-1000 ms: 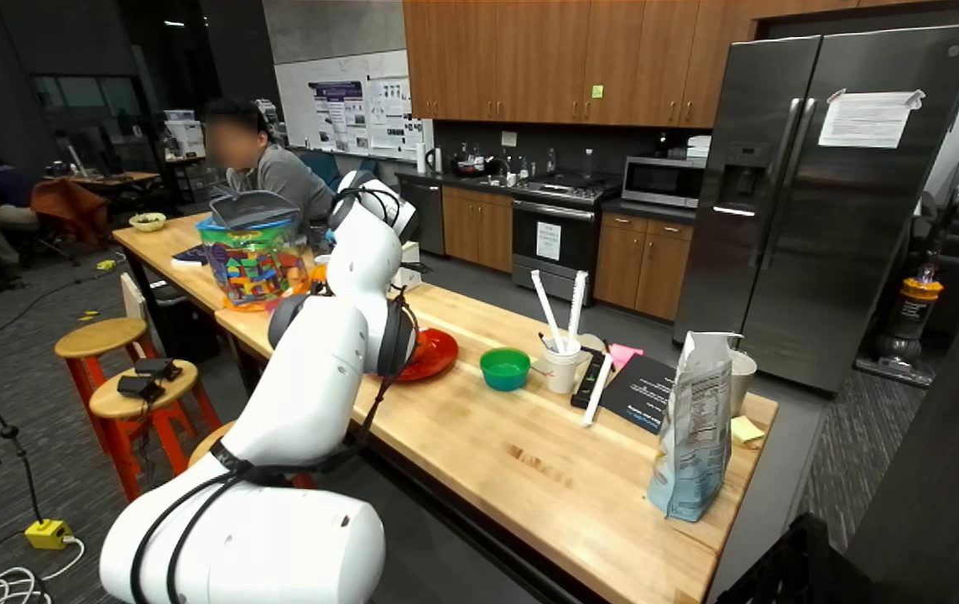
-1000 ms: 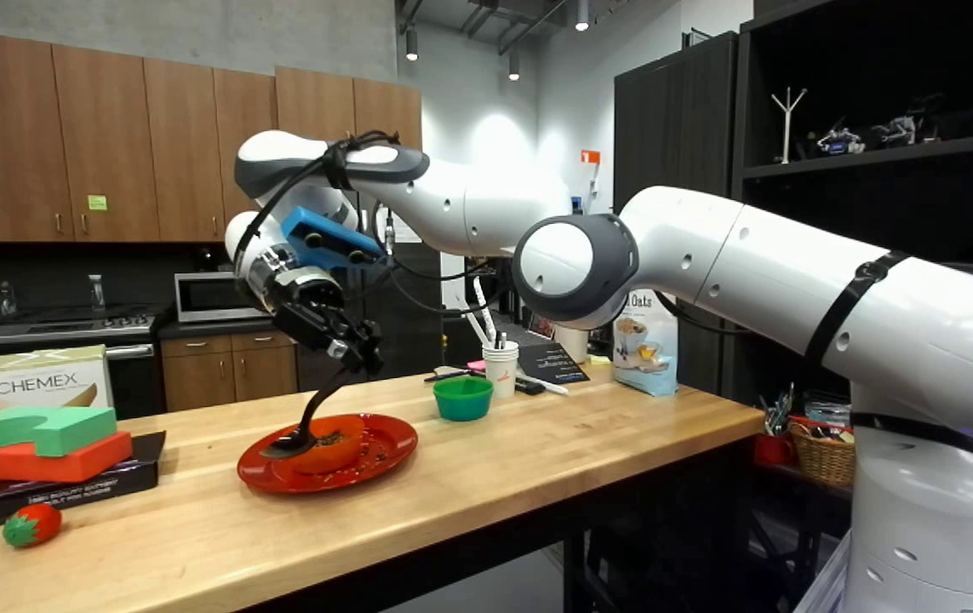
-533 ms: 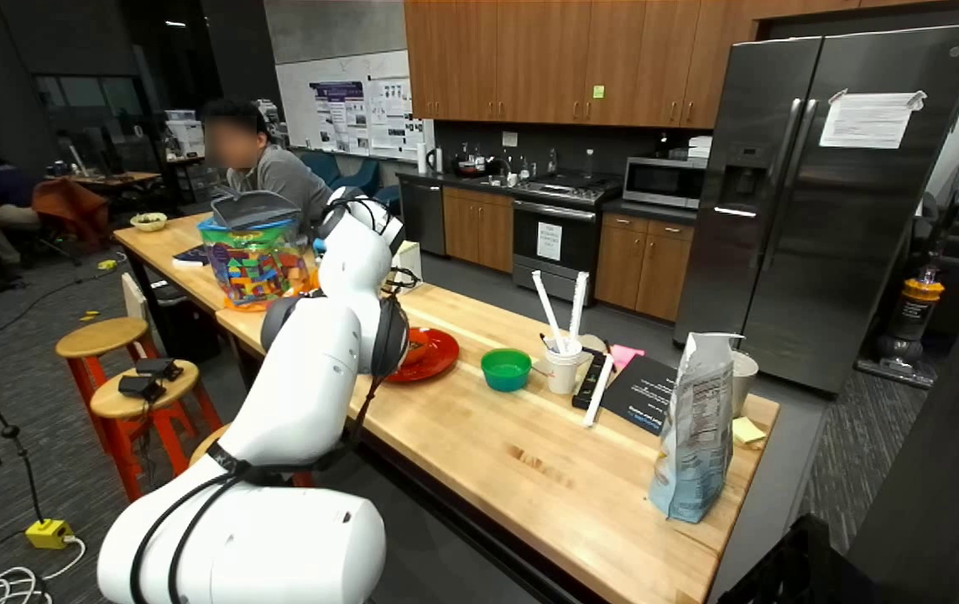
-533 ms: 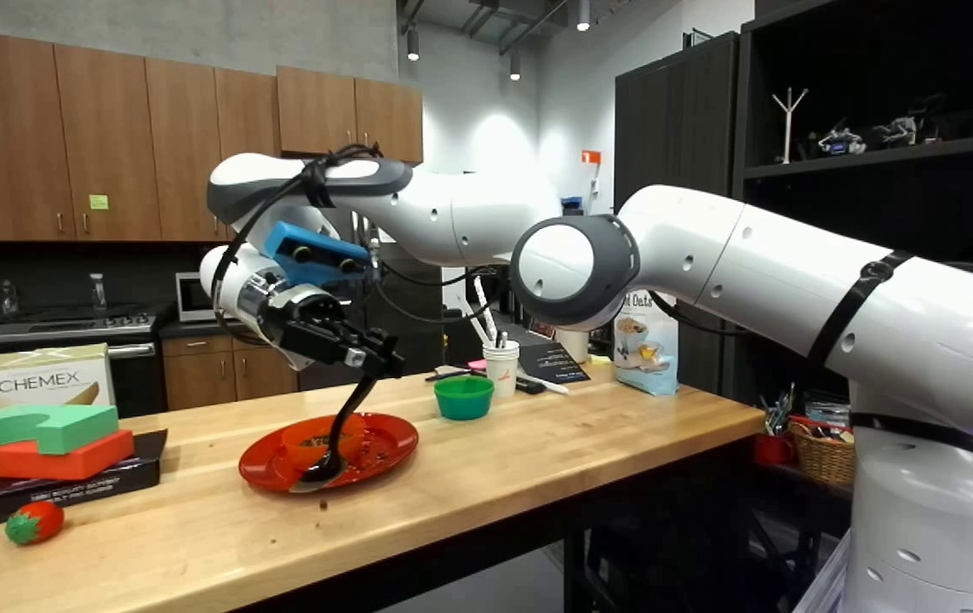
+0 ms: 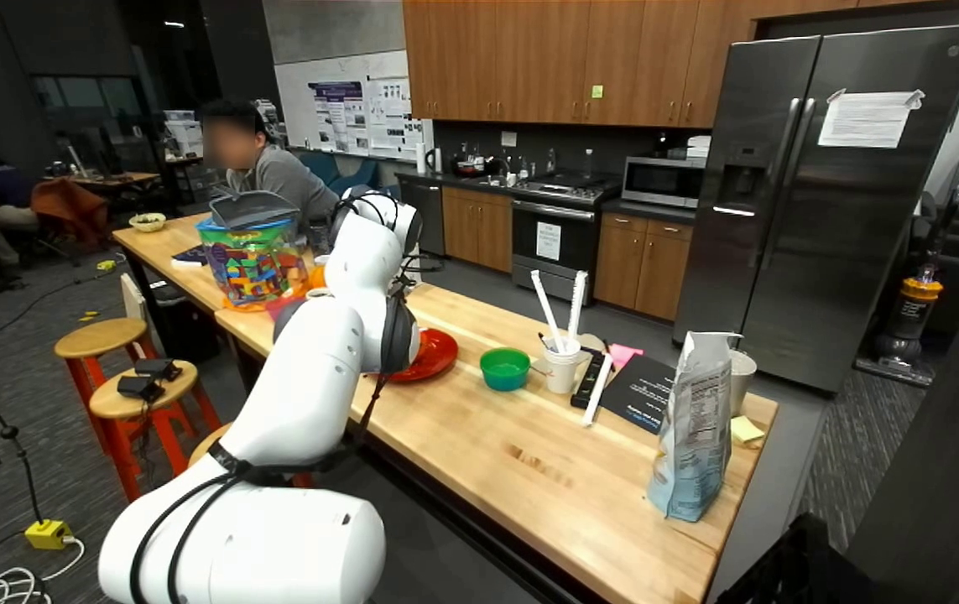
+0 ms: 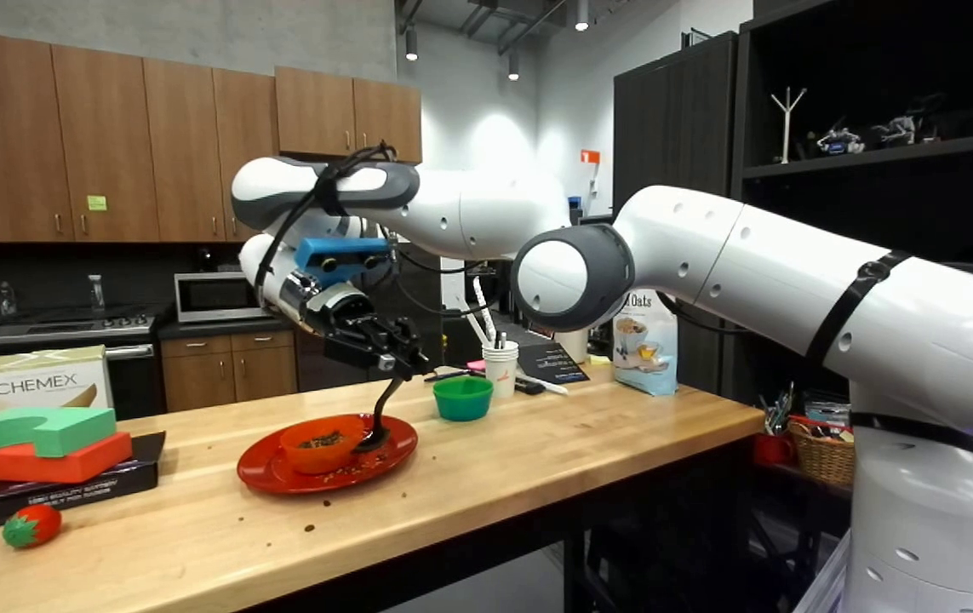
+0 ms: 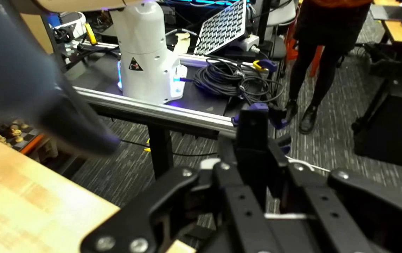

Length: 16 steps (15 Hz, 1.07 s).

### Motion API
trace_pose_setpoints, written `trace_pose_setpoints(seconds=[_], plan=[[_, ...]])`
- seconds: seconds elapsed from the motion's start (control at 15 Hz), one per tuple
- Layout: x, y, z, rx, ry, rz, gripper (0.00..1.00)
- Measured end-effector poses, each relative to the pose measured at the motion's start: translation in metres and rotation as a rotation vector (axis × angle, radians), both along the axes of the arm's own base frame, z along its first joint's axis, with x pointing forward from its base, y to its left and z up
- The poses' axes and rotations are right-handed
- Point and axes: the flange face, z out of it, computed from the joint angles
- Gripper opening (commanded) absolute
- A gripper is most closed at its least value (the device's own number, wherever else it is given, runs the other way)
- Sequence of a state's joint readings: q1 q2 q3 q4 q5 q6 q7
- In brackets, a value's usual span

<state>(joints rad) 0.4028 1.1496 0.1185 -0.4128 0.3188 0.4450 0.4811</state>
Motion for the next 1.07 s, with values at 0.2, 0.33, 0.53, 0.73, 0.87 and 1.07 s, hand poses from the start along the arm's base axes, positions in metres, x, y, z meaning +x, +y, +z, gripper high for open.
trace_pose_setpoints(seconds=[0.2, 0.33, 0.53, 0.73, 0.87, 1.07], plan=[[0.006, -0.007, 0.001, -0.016, -0.034, -0.018, 0.06], [0.006, -0.011, 0.0, -0.041, -0.027, -0.009, 0.06], [-0.002, -0.013, -0.006, -0.084, 0.029, 0.03, 0.06], [-0.012, -0.013, -0.012, -0.131, 0.091, 0.079, 0.06], [-0.017, -0.012, -0.015, -0.165, 0.12, 0.109, 0.06], [-0.022, -0.005, -0.027, -0.202, 0.131, 0.147, 0.06]])
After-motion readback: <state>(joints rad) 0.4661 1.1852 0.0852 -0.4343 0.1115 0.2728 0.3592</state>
